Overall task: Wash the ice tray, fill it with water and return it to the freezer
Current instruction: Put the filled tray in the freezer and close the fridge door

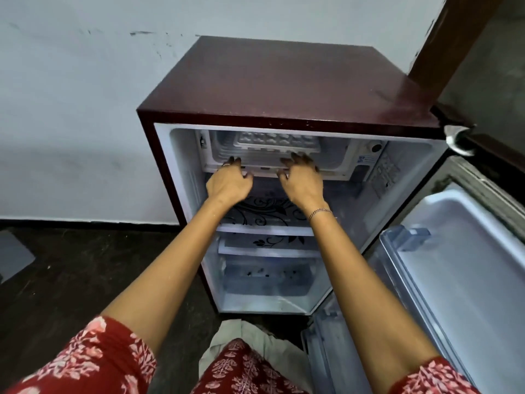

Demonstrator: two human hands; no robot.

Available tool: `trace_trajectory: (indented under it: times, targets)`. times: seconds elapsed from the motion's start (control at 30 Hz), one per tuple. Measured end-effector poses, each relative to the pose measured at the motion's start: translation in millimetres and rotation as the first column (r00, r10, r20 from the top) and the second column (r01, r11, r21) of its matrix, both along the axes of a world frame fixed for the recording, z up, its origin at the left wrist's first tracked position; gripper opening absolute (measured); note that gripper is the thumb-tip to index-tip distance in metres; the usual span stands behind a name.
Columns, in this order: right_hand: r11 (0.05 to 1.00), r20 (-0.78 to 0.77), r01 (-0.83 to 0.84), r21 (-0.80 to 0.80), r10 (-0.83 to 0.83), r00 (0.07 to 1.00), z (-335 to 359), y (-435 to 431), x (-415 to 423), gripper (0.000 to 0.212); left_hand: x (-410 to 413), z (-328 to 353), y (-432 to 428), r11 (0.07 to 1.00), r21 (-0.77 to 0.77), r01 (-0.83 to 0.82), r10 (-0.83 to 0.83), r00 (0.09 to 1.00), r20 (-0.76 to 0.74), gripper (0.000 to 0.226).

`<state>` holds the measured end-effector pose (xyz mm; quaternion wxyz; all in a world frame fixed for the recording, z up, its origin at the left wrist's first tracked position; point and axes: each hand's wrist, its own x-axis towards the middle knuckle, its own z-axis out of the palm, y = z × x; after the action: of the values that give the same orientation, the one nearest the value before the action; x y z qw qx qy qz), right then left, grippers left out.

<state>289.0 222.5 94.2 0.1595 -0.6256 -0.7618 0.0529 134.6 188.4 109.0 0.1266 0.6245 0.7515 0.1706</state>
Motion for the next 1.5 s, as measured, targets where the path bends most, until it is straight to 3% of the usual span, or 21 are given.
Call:
trace_trajectory:
  times: [0.5,0.83,1.23,1.5]
  targets:
    - [0.994,-0.091,0.044,-0.099,-0.053,0.994,18,-199,10,0.038,8,11,-180,0.999,-0.021,0.038,-0.035,0.991,0.130,0.053]
    - [0.997,-0.088,0.072,-0.028,-0.074,0.993,40,-337,34,0.037,33,33,-307,0.998,-0.002,0.062,-0.060,0.971,0.233,0.053]
    - [0.970,-0.102,0.154,0.188,-0.136,0.985,108,-433,157,0.031,174,67,-384,0.972,0.168,0.162,-0.219,0.883,0.415,0.046]
    - [0.946,0.064,0.083,0.313,-0.108,0.992,143,-460,274,0.029,297,91,-412,0.930,0.289,0.225,-0.348,0.788,0.507,0.043]
